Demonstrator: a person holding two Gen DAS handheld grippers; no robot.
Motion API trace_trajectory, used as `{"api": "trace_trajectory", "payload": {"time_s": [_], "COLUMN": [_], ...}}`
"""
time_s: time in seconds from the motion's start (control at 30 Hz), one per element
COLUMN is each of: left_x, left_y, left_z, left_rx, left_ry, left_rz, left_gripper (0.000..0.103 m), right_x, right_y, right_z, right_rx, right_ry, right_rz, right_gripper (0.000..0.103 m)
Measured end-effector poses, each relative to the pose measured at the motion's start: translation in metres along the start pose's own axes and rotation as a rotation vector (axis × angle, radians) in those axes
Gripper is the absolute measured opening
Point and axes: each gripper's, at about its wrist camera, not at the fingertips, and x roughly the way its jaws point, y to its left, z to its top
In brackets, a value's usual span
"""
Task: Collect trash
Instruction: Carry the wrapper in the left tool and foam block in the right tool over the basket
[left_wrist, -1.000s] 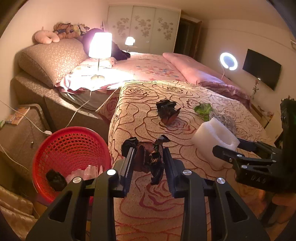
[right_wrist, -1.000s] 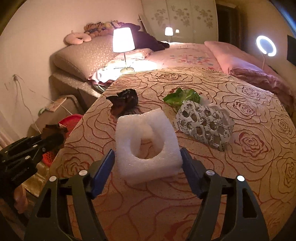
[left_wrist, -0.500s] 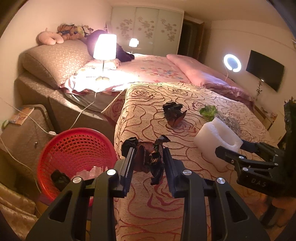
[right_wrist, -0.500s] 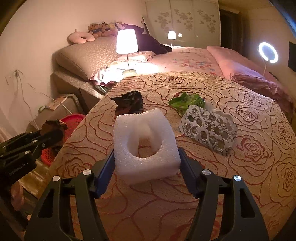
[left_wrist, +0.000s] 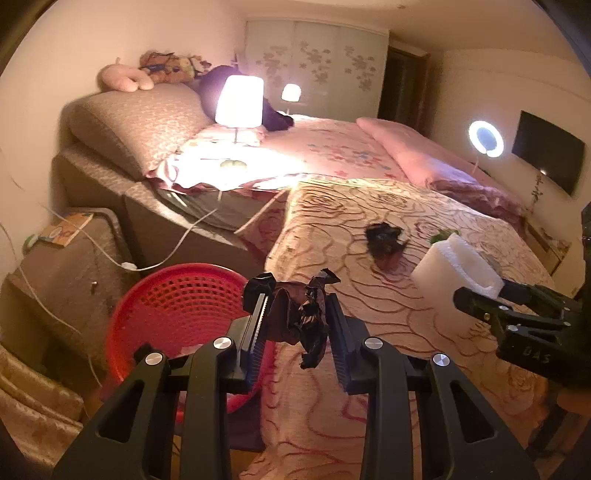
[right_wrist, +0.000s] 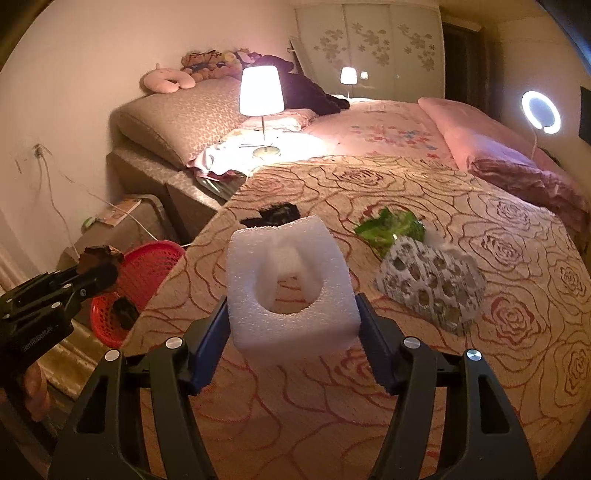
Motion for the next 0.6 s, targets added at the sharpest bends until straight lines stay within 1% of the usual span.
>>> {"api": "trace_trajectory", "payload": {"time_s": [0.4,0.6], "left_x": [-0.007,-0.009], "left_y": [0.041,0.064], "left_z": [0.007,0.006], "left_rx": [-0.080,-0.119], "left_ry": [-0.011,-0.012], "left_rz": [0.075,0.120], "left_gripper": [0.030,0.030], "right_x": [0.007,0.015], "right_y": [0.024,0.042], "right_z": [0.013,0.022], "right_rx": [-0.038,-0.068], "right_ry": [0.000,0.004], "right_rz": [0.028,0.043], "right_gripper": [0.063,0.063]}}
